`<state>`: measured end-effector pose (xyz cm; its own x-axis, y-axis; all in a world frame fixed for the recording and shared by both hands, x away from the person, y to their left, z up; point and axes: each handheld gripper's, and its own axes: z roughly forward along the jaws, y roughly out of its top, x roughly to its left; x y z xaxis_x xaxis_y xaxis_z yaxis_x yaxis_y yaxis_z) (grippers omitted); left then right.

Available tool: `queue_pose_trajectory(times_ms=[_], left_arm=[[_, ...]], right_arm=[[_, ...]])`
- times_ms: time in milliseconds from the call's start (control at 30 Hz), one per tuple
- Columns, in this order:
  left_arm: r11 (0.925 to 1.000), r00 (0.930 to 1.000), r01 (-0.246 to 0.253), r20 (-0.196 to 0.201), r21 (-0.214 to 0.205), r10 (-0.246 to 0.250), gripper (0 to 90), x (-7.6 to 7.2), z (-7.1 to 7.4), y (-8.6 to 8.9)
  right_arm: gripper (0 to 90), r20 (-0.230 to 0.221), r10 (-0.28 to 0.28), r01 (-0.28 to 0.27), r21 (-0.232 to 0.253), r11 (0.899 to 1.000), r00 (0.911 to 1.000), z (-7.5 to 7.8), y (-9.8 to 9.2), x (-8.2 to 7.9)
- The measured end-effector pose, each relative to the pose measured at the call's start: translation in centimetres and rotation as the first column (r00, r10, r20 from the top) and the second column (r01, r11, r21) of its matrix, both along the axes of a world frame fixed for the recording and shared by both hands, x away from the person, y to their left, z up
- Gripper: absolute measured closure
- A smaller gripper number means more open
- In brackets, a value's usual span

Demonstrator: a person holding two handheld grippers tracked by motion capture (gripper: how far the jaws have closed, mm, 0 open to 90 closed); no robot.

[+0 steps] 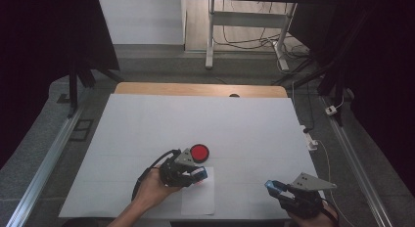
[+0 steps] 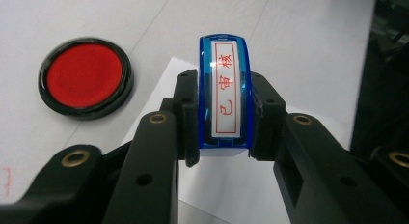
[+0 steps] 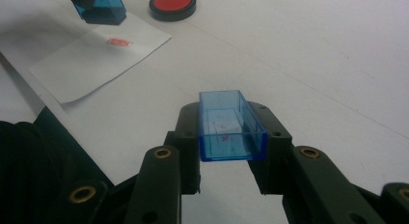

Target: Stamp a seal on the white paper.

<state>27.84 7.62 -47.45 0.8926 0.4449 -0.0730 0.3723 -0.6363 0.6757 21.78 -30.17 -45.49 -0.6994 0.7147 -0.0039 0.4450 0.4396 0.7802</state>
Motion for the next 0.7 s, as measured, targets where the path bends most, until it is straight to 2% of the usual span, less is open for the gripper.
queue_pose_trajectory(times_ms=[67, 300, 700], left_arm=[[0.9996, 1.0, -0.004, -0.004, -0.029, 0.004, 69.4, -0.1, 0.3, 0.2], [0.9961, 1.0, 0.0, 0.009, -0.088, 0.001, 69.4, -0.1, 1.2, 1.3], [0.9842, 0.9998, -0.001, 0.022, -0.177, 0.005, 69.4, -0.2, 2.7, 3.0]], right_arm=[[67.8, 0.0, 0.0, 0.0, 0.0, 1.0, 1.0, 0.0, 0.0, 0.0], [67.8, 0.0, 0.0, 0.0, -0.001, 1.0, 1.0, 0.0, 0.0, 0.0], [67.8, -0.005, 0.001, -0.001, 0.001, 1.0, 1.0, 0.0, -0.1, 0.1]])
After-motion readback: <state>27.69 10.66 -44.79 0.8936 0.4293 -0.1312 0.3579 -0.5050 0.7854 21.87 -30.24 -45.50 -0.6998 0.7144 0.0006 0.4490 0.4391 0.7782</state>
